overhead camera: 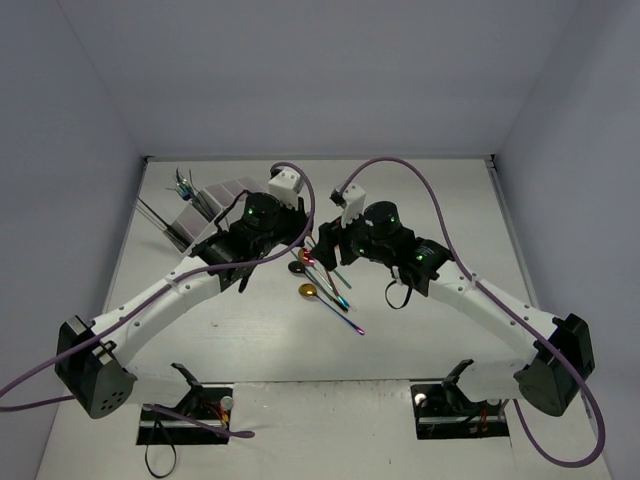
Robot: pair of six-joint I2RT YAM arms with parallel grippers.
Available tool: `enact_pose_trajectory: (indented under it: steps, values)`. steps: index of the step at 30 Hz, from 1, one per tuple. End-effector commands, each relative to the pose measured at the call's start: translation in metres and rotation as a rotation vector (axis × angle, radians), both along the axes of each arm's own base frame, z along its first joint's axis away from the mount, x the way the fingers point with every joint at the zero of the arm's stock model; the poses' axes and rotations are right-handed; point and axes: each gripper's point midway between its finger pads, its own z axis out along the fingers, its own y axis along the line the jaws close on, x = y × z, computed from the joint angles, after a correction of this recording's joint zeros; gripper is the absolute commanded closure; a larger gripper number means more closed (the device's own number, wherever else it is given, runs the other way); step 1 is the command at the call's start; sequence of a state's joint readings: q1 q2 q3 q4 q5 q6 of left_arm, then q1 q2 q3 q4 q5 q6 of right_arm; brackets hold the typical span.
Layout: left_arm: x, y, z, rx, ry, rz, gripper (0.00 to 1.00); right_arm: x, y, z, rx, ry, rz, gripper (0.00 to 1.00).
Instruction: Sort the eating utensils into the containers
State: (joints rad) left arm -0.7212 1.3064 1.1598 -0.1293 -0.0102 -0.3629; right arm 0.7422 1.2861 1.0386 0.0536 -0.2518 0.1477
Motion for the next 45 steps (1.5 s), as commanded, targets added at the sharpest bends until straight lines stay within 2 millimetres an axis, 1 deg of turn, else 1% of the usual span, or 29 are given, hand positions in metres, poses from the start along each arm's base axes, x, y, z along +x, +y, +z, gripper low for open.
enact_pose_trajectory:
  steps: [1, 2, 3, 5, 6, 7, 9, 11, 12, 13, 14, 15, 17, 18, 19, 20, 22, 24, 26, 27, 28, 29, 31, 33, 37, 39, 40, 43, 45]
  values:
    - [0.024, 0.042, 0.055, 0.068, -0.176, 0.170, 1.00, 0.013, -0.003, 0.042, 0.078, -0.116, -0.065, 0.25]
    - [0.027, 0.049, 0.059, 0.087, -0.184, 0.180, 1.00, 0.014, -0.004, 0.043, 0.080, -0.118, -0.069, 0.22]
    - [0.037, 0.067, 0.063, 0.128, -0.200, 0.237, 1.00, 0.017, -0.011, 0.041, 0.070, -0.124, -0.106, 0.19]
    - [0.054, 0.094, 0.078, 0.171, -0.227, 0.298, 1.00, 0.019, -0.021, 0.044, 0.068, -0.139, -0.147, 0.15]
    - [0.068, 0.116, 0.079, 0.196, -0.223, 0.353, 1.00, 0.020, -0.025, 0.042, 0.063, -0.141, -0.162, 0.14]
    - [0.080, 0.134, 0.082, 0.226, -0.226, 0.388, 1.00, 0.021, -0.031, 0.043, 0.062, -0.150, -0.188, 0.13]
    - [0.101, 0.163, 0.092, 0.281, -0.239, 0.446, 1.00, 0.022, -0.042, 0.043, 0.058, -0.162, -0.229, 0.11]
    - [0.117, 0.183, 0.115, 0.290, -0.271, 0.493, 1.00, 0.024, -0.049, 0.039, 0.048, -0.161, -0.269, 0.11]
    - [0.128, 0.195, 0.121, 0.302, -0.277, 0.516, 1.00, 0.026, -0.054, 0.035, 0.037, -0.161, -0.294, 0.11]
    - [0.140, 0.208, 0.115, 0.318, -0.258, 0.543, 1.00, 0.025, -0.056, 0.030, 0.030, -0.154, -0.296, 0.11]
    - [0.149, 0.218, 0.120, 0.333, -0.266, 0.559, 1.00, 0.023, -0.056, 0.026, 0.028, -0.145, -0.293, 0.11]
    - [0.157, 0.226, 0.129, 0.349, -0.285, 0.572, 1.00, 0.022, -0.056, 0.023, 0.029, -0.137, -0.289, 0.11]
    - [0.180, 0.241, 0.119, 0.394, -0.266, 0.599, 1.00, 0.019, -0.057, 0.016, 0.029, -0.120, -0.287, 0.11]
    - [0.185, 0.251, 0.119, 0.410, -0.263, 0.616, 1.00, 0.018, -0.058, 0.011, 0.025, -0.109, -0.290, 0.11]
    - [0.191, 0.256, 0.118, 0.416, -0.258, 0.626, 1.00, 0.018, -0.058, 0.010, 0.024, -0.108, -0.290, 0.11]
    - [0.199, 0.261, 0.116, 0.423, -0.252, 0.633, 1.00, 0.017, -0.059, 0.005, 0.018, -0.099, -0.292, 0.11]
    - [0.215, 0.267, 0.108, 0.449, -0.236, 0.635, 1.00, 0.017, -0.060, 0.001, 0.010, -0.093, -0.293, 0.11]
    - [0.227, 0.269, 0.097, 0.469, -0.219, 0.629, 1.00, 0.017, -0.061, -0.004, 0.000, -0.088, -0.295, 0.11]
    - [0.235, 0.267, 0.081, 0.491, -0.193, 0.610, 1.00, 0.018, -0.063, -0.009, -0.012, -0.084, -0.299, 0.11]
    - [0.236, 0.267, 0.081, 0.491, -0.193, 0.610, 1.00, 0.018, -0.063, -0.009, -0.013, -0.084, -0.302, 0.11]
    - [0.240, 0.266, 0.066, 0.500, -0.166, 0.600, 1.00, 0.019, -0.064, -0.013, -0.021, -0.079, -0.306, 0.11]
    - [0.243, 0.265, 0.056, 0.506, -0.147, 0.590, 1.00, 0.020, -0.065, -0.016, -0.028, -0.075, -0.307, 0.11]
    - [0.247, 0.263, 0.041, 0.513, -0.121, 0.577, 1.00, 0.021, -0.067, -0.020, -0.036, -0.068, -0.315, 0.11]
    - [0.251, 0.262, 0.021, 0.524, -0.088, 0.572, 1.00, 0.021, -0.068, -0.026, -0.045, -0.056, -0.318, 0.11]
    - [0.253, 0.261, -0.003, 0.524, -0.058, 0.566, 1.00, 0.020, -0.070, -0.034, -0.057, -0.044, -0.324, 0.11]
    - [0.252, 0.260, -0.013, 0.525, -0.042, 0.557, 0.96, 0.020, -0.071, -0.039, -0.068, -0.037, -0.330, 0.11]
    - [0.252, 0.259, -0.017, 0.523, -0.039, 0.553, 0.93, 0.021, -0.072, -0.041, -0.072, -0.034, -0.335, 0.11]
    - [0.250, 0.258, -0.021, 0.519, -0.030, 0.550, 0.83, 0.022, -0.074, -0.047, -0.083, -0.019, -0.354, 0.11]
    - [0.249, 0.256, -0.019, 0.504, -0.036, 0.550, 0.76, 0.026, -0.079, -0.053, -0.094, -0.007, -0.395, 0.11]
